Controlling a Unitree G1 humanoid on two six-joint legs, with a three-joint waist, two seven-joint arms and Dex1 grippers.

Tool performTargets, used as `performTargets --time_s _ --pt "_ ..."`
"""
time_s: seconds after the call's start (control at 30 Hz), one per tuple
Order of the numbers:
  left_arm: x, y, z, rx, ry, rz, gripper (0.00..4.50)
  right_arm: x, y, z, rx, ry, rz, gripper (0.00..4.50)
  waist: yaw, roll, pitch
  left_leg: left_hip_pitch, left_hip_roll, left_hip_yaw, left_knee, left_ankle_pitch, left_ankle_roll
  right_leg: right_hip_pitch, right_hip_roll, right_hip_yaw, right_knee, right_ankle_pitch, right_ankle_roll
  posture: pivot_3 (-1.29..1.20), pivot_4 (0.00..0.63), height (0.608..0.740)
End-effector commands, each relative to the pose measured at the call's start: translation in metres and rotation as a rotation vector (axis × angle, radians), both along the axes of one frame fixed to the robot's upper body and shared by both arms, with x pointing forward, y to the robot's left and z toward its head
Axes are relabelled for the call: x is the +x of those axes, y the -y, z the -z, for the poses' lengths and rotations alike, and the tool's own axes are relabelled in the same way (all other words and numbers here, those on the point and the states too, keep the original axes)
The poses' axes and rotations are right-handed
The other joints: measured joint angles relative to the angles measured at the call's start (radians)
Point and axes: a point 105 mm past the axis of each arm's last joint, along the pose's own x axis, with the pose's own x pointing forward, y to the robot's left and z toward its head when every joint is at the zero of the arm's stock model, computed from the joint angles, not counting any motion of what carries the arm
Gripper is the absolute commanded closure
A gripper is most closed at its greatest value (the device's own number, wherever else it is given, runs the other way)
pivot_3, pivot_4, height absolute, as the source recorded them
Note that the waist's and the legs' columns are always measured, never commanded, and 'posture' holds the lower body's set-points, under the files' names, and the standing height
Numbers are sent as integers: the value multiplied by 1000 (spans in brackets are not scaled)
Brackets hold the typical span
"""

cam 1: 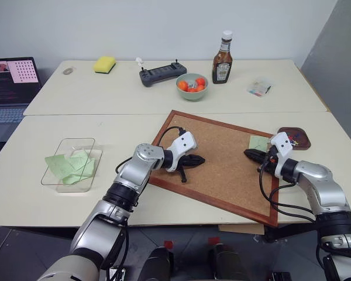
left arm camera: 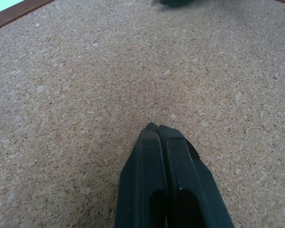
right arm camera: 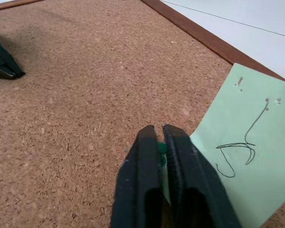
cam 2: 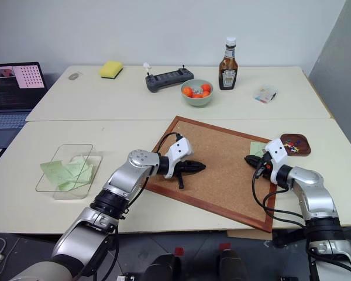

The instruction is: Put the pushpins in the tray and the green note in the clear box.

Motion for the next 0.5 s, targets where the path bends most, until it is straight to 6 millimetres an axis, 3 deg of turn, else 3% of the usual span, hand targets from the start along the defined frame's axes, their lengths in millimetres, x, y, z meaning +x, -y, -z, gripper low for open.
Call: performTargets --time_s 0.03,0.13,0.33,0.5 --pt "-3 -3 12 34 -35 -9 4500 2 -3 -14 -4 54 -18 4492 0 0 0 0 0 0 0 0 0 0 0 0 0 0 0 0 150 740" --pt "-2 -3 12 35 -34 -9 4500 1 -2 -16 -23 74 -19 4492 0 0 0 0 0 0 0 0 0 0 0 0 0 0 0 0 150 740" --pt "-2 -3 13 44 -35 -8 4500 1 -3 -48 89 167 -10 4492 0 0 0 0 0 0 0 0 0 0 0 0 0 0 0 0 150 740" --pt "-2 -5 16 62 -39 -9 4500 -1 2 -55 90 187 6 4492 0 0 0 0 0 0 0 0 0 0 0 0 0 0 0 0 150 740"
